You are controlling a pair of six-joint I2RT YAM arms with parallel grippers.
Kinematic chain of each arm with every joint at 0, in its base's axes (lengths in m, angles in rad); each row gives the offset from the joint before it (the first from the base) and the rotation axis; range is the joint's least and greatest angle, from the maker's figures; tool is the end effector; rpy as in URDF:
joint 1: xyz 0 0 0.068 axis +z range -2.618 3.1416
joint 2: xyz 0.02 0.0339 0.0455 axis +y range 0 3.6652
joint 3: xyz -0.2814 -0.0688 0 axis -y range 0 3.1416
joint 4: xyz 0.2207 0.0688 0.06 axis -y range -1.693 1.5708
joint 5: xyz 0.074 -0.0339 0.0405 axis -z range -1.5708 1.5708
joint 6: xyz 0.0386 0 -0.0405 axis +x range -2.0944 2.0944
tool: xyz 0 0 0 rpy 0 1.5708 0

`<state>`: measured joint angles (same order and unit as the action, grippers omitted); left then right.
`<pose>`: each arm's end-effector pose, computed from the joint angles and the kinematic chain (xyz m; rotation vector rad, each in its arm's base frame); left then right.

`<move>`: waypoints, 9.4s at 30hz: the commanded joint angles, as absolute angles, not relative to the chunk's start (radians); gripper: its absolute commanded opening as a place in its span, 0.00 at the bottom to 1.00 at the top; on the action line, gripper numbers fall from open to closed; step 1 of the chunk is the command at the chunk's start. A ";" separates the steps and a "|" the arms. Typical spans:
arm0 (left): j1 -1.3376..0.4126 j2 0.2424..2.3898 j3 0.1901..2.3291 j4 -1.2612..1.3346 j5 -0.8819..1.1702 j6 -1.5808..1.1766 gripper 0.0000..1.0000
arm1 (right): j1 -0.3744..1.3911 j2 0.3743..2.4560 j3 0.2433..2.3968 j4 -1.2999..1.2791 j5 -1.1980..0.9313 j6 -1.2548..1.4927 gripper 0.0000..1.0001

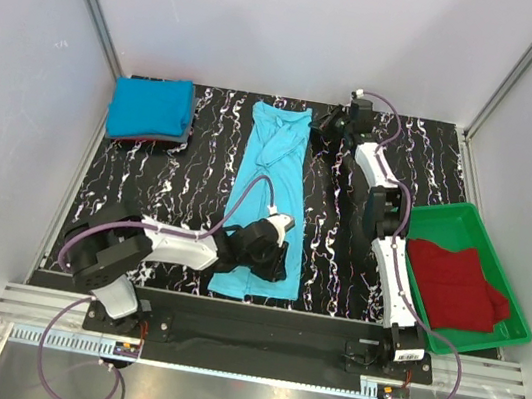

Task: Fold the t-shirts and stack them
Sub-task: Fold the tshirt

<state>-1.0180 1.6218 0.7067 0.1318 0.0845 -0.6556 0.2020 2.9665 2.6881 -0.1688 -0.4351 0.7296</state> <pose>0.1527 -0.2538 0.1768 0.5019 2.4917 -0.8559 0.6081 0.1411 0.1124 0.2664 2.1110 1.0120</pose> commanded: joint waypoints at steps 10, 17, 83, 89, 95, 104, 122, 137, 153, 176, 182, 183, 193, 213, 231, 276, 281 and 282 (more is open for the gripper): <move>-1.028 1.618 0.603 0.117 0.067 -0.730 0.26 | 0.175 3.000 2.761 -0.035 -0.341 0.775 0.00; -1.035 1.621 0.588 0.117 0.080 -0.749 0.26 | 0.143 3.020 2.775 -0.009 -0.348 0.796 0.00; -0.508 0.983 0.434 -0.289 0.144 -0.687 0.53 | 0.518 2.506 2.331 -0.284 0.057 0.601 0.35; -0.511 1.064 0.413 -0.230 0.150 -0.680 0.53 | 0.529 2.767 2.649 -0.330 0.052 0.729 0.19; -0.529 1.144 0.396 -0.164 0.169 -0.675 0.47 | 0.529 2.848 2.710 -0.305 0.120 0.778 0.08; -0.575 1.163 0.344 -0.155 0.155 -0.719 0.18 | 0.519 2.889 2.703 -0.301 0.153 0.816 0.01; -0.672 0.988 0.195 -0.121 0.115 -0.942 0.03 | 0.465 2.982 2.767 -0.241 0.072 0.934 0.00; -0.733 0.963 0.152 -0.103 0.097 -1.020 0.00 | 0.460 3.034 2.787 -0.147 0.150 1.041 0.00; -0.724 0.968 0.435 -0.374 -0.032 -0.818 0.53 | 0.448 2.755 2.669 -0.021 -0.133 0.654 0.38; -0.745 0.925 0.449 -0.469 0.094 -0.773 0.52 | 0.494 1.258 1.114 -0.779 -0.181 0.712 0.58; -0.776 0.902 0.462 -0.511 0.026 -0.788 0.52 | 0.546 1.080 0.891 -0.808 -0.195 0.773 0.58; -0.782 0.903 0.465 -0.518 0.003 -0.792 0.52 | 0.548 1.066 0.875 -0.811 -0.190 0.778 0.58; -0.841 0.917 0.505 -0.583 -0.063 -0.816 0.52 | 0.571 0.988 0.649 -0.694 -0.231 0.868 0.60; -0.848 0.830 0.471 -0.587 -0.055 -0.864 0.53 | 0.660 1.025 0.598 -0.577 -0.190 0.939 0.62; -0.847 0.884 0.462 -0.565 -0.026 -0.853 0.50 | 0.701 1.115 0.531 -0.470 -0.193 0.966 0.56; -0.859 0.930 0.341 -0.344 0.155 -0.914 0.46 | 0.730 1.066 0.377 -0.408 -0.218 1.014 0.00; -0.867 0.930 0.310 -0.304 0.176 -0.948 0.38 | 0.730 1.025 0.376 -0.405 -0.218 1.025 0.00; -0.868 0.930 0.310 -0.299 0.181 -0.956 0.34 | 0.730 1.020 0.376 -0.408 -0.219 1.025 0.00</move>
